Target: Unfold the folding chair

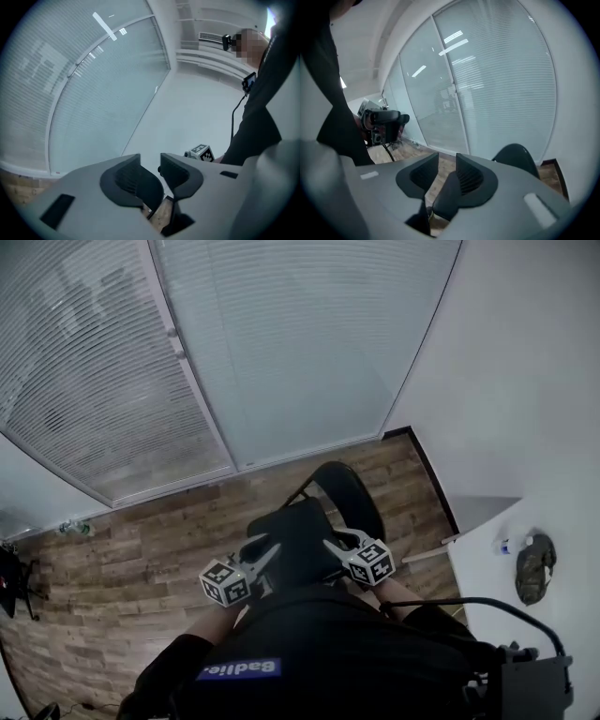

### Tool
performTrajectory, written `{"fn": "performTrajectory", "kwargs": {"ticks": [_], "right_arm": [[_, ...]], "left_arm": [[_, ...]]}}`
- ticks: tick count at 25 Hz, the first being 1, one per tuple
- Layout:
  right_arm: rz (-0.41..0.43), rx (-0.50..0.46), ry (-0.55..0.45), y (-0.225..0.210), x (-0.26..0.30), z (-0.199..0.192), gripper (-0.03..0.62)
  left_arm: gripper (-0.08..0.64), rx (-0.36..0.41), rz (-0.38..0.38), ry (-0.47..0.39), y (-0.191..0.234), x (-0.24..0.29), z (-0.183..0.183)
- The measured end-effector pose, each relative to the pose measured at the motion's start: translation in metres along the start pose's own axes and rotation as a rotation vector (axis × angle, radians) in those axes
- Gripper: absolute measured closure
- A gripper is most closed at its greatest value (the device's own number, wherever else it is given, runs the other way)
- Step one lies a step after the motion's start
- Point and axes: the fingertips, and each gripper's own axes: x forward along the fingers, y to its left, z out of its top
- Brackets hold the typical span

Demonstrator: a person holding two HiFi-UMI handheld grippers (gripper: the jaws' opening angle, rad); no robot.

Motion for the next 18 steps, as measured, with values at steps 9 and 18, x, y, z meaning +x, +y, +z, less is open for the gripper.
{"fn": "performTrajectory", "kwargs": {"ticks": [9,18], "right_arm": [[0.279,-0.055,-0.217,0.093,-0.016,0.117,0.589],[0.356,-0.041,-0.330,0.123,-0.036,0.159,0.591]], "left_arm": [[0.555,0.131,-0.051,-0.064,-0.057,-0.007,0.074],[0.555,0.166,-0.021,-0.087,-0.078,-0.010,0.098]]}}
